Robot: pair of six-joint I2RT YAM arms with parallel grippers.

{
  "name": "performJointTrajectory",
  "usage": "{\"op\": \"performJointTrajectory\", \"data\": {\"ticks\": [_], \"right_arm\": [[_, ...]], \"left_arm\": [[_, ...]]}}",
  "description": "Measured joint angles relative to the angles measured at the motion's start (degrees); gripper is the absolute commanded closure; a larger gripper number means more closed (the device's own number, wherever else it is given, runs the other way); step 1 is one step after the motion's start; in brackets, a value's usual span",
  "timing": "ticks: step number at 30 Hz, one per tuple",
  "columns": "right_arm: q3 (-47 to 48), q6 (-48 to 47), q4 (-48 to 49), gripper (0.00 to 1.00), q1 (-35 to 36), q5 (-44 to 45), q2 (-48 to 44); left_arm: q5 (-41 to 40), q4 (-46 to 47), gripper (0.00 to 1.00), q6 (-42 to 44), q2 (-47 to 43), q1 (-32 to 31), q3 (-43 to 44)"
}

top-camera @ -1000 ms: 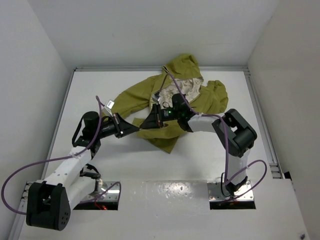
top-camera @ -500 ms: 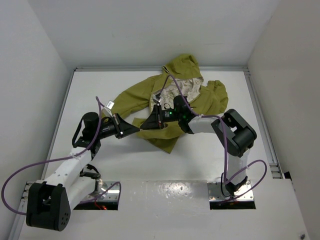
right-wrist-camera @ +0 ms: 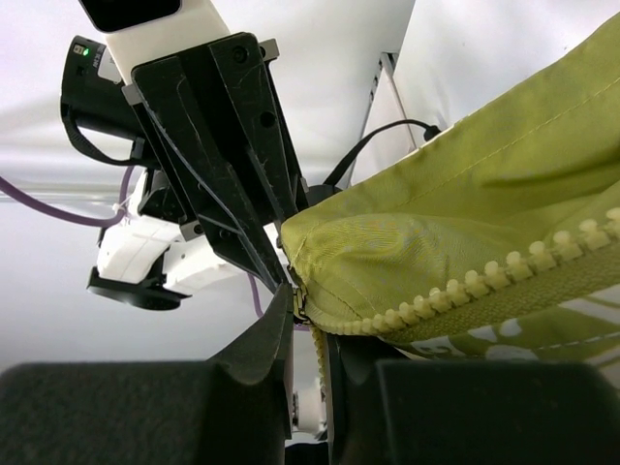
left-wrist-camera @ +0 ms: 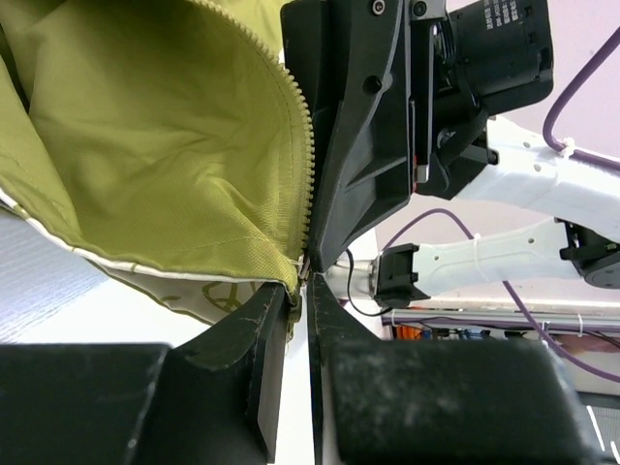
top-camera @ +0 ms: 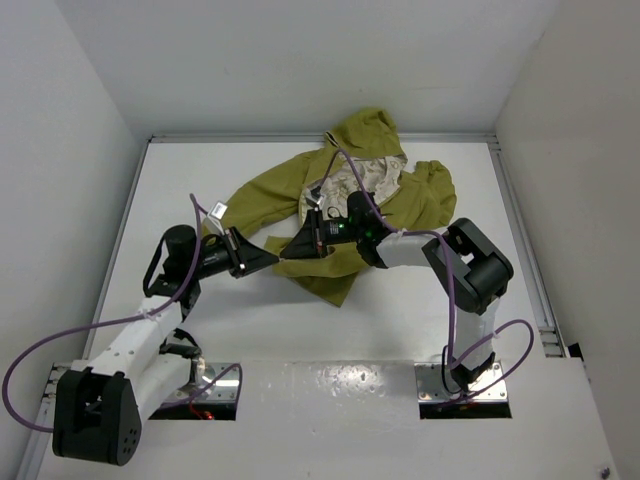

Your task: Zip up the jacket

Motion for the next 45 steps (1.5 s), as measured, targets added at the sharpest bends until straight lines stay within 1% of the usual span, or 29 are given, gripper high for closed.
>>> {"op": "performJointTrajectory", "data": {"ticks": [6,11,15,18,19,20,22,23,25,26,29,30,34,36,42,43,45], "right_arm": [[0.0,0.7,0.0,1.00,0.0,-0.1,0.0],[0.0,1.6,0.4,1.00,0.0,-0.3,0.1],[0.0,1.9,0.4,1.00,0.0,-0.7,0.1],[0.0,1.9,0.3,1.00,0.0,-0.9,0.1],[0.0,1.9,0.3,1.00,0.0,-0.9,0.2],[0.0,1.9,0.3,1.00,0.0,-0.9,0.2],[0.0,1.9,0.4,0.90,-0.1,-0.9,0.2],[0.0,1.9,0.4,0.85,-0.1,-0.9,0.2],[0.0,2.1,0.4,0.81,0.0,-1.1,0.2],[0.0,2.1,0.6,0.81,0.0,-1.1,0.2],[0.0,2.3,1.3,0.77,0.3,-1.1,0.2],[0.0,2.4,1.5,0.74,0.5,-1.1,0.2],[0.0,2.8,2.5,0.74,1.1,-1.1,0.2],[0.0,3.0,2.9,0.76,1.1,-1.1,0.2],[0.0,3.2,3.4,0.76,1.1,-1.3,0.5],[0.0,3.3,3.4,0.78,1.1,-1.4,0.6],[0.0,3.2,3.5,0.89,1.1,-1.5,0.6]], "left_arm": [[0.1,-1.1,0.81,1.0,-1.2,0.0,-0.2],[0.2,-2.0,0.72,1.9,-1.3,0.1,-0.5],[0.5,-2.4,0.72,2.3,-1.3,0.2,-0.6],[0.8,-2.4,0.84,2.4,-1.3,0.2,-0.6],[0.9,-2.3,0.92,2.4,-1.4,0.2,-0.6],[1.1,-2.2,0.95,2.4,-1.4,0.2,-0.6],[1.2,-1.6,1.00,2.4,-1.5,0.2,-0.6],[1.3,-1.5,1.00,2.4,-1.5,0.2,-0.6],[1.4,-1.2,1.00,2.4,-1.5,0.2,-0.6],[1.4,-1.1,1.00,2.3,-1.5,0.2,-0.6],[1.7,-1.1,1.00,2.2,-1.4,0.2,-0.6],[1.8,-1.0,1.00,2.1,-1.4,0.2,-0.6],[2.4,-0.7,1.00,1.8,-1.1,0.2,-0.6],[2.6,-0.5,1.00,1.7,-1.1,0.2,-0.6],[2.6,-0.3,1.00,1.4,-1.1,0.2,-0.6],[2.6,-0.3,1.00,1.4,-1.1,0.2,-0.6],[2.8,-0.3,1.00,1.3,-1.1,0.2,-0.6]]}}
